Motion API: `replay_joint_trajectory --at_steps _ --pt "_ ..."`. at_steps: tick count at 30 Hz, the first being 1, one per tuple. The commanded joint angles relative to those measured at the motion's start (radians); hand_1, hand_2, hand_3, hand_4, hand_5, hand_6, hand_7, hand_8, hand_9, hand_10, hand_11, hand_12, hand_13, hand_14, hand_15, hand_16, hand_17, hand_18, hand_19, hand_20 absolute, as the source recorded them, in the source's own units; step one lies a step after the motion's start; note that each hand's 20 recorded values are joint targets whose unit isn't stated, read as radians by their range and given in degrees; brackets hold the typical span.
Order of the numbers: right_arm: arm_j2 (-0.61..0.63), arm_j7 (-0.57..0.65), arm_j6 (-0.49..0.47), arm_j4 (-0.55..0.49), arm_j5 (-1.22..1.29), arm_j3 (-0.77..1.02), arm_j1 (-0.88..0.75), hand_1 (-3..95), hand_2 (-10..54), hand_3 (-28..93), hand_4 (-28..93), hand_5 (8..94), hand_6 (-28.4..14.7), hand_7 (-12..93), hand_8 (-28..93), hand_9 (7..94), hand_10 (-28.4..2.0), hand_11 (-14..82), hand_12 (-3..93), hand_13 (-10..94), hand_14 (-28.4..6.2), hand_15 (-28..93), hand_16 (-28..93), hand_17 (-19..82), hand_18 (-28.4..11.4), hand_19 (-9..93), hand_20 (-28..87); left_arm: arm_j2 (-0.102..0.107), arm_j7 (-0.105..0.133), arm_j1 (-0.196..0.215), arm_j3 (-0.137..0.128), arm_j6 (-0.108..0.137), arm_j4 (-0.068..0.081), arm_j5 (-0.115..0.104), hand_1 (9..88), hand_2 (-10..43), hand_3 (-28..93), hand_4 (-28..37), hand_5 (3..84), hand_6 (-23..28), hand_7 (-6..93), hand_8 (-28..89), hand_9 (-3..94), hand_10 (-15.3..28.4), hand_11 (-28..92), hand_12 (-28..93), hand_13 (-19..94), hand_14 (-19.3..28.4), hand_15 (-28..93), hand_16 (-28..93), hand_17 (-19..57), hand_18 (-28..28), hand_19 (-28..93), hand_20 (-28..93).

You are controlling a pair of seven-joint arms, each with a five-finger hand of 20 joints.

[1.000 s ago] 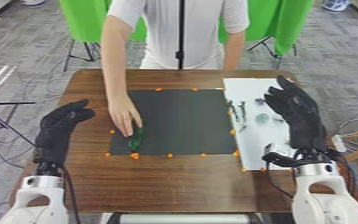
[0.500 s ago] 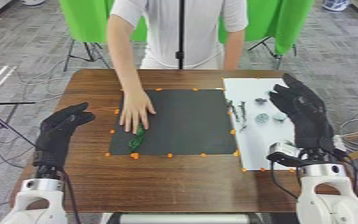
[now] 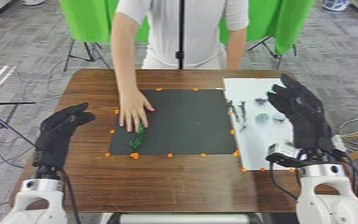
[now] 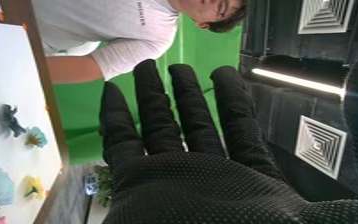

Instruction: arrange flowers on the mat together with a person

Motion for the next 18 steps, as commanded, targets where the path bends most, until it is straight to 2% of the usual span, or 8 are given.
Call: replay_joint_trajectory --at_steps 1,18 --pt "-0.006 -0.007 -0.006 -0.004 -0.009 -0.005 -0.008 16.5 -9.2 75 -15 37.3 -1.2 12 -8 42.2 -14.6 4.9 17.1 36 -15.3 11 23 18 -16.1 8 25 -0.007 -0.01 0.007 -0.002 -0.013 0.01 -0.006 31.8 -7.6 65 -14.9 51.5 4.4 20.4 -6 50.8 13.0 27 18 40 18.0 31 4 3.3 16.4 11 20" --pt "-0.006 -0.009 -0.012 -0.003 -0.007 -0.004 -0.01 16.6 -9.2 74 -15 37.3 -1.3 12 -7 42.4 -14.6 5.0 17.2 36 -15.3 11 24 18 -16.0 8 25 -0.007 -0.011 0.003 0.001 -0.013 0.01 -0.007 31.7 -7.6 65 -14.9 51.5 4.4 20.4 -6 50.7 13.1 27 18 40 17.9 31 4 3.3 16.4 11 20"
